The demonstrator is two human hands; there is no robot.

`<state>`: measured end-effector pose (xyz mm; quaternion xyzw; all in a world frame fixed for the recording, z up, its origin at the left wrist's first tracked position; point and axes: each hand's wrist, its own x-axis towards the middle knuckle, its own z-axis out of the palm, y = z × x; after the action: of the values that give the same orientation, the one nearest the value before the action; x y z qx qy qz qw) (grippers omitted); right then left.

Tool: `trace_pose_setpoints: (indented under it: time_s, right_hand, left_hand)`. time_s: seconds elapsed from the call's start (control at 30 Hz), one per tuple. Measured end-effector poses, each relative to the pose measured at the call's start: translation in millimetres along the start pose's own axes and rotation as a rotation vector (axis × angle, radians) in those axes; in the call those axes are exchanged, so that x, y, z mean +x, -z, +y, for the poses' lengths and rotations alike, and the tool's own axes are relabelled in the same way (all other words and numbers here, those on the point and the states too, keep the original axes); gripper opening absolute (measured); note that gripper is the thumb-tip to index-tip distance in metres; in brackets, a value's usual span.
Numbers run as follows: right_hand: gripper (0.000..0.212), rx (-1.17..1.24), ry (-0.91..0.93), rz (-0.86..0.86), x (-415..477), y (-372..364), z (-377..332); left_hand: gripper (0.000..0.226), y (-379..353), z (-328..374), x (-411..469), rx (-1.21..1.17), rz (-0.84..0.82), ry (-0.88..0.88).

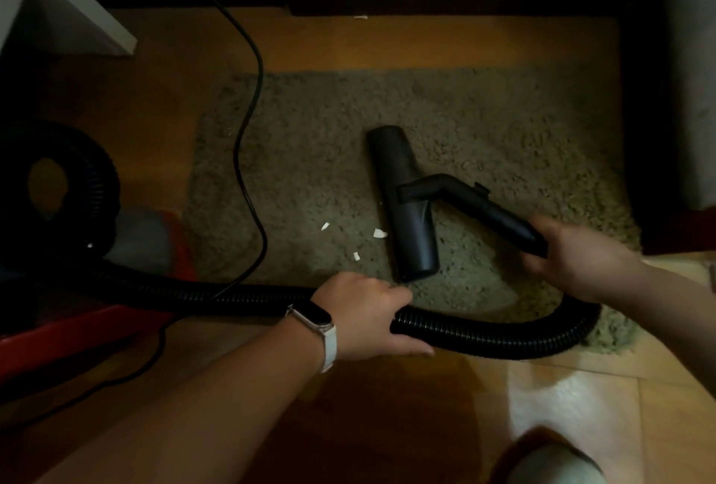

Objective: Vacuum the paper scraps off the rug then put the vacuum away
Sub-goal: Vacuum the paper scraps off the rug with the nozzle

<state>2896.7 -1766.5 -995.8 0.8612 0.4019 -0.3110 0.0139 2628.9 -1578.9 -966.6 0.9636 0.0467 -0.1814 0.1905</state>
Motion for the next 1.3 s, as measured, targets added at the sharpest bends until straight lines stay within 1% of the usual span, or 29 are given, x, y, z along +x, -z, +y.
trace_pose_setpoints:
  time_s: [0.1,0.27,0.47,0.57,0.7,0.83,0.93,1.03,1.13,1.2,1.3]
  right_hand:
    - [0.026,-0.035,-0.011,-0.044,-3,-9,-9]
    - [0.031,-0.128,0.052,-0.062,1,-19,-31]
    - [0.028,-0.238,0.149,-0.111,15,-11,-70]
    - [0.027,-0.257,0.157,-0.134,21,-10,-85]
    - [0.028,-0.288,0.152,-0.121,20,-9,-92]
    - [0.027,-0.283,0.164,-0.107,20,-10,-93]
    - [0.027,-0.264,0.215,-0.115,23,-13,-101]
    - [0.026,-0.22,0.264,-0.12,27,-15,-106]
    - [0.027,-0.154,0.306,-0.086,26,-19,-94]
    - [0.026,-0.08,0.295,-0.078,22,-22,-81]
    - [0.027,0.003,0.221,-0.042,17,-19,-58]
  left_hand:
    - [0.062,-5,-2,-5,0.009,-0.029,0.005]
    - [0.064,-14,-9,-19,0.032,-0.062,0.023]
    - [0.067,-18,-18,-31,0.02,-0.096,0.05]
    - [0.065,-17,-23,-38,0.023,-0.106,0.066]
    - [0.063,-15,-24,-41,0.007,-0.133,0.076]
    - [0.062,-13,-23,-39,0.005,-0.149,0.079]
    - [0.061,-13,-21,-43,-0.006,-0.186,0.087]
    - [0.06,-14,-20,-51,-0.026,-0.205,0.117]
    - [0.057,-11,-19,-53,-0.047,-0.203,0.135]
    - [0.057,-9,-16,-51,-0.043,-0.18,0.128]
    - [0.06,-3,-11,-43,-0.03,-0.129,0.12]
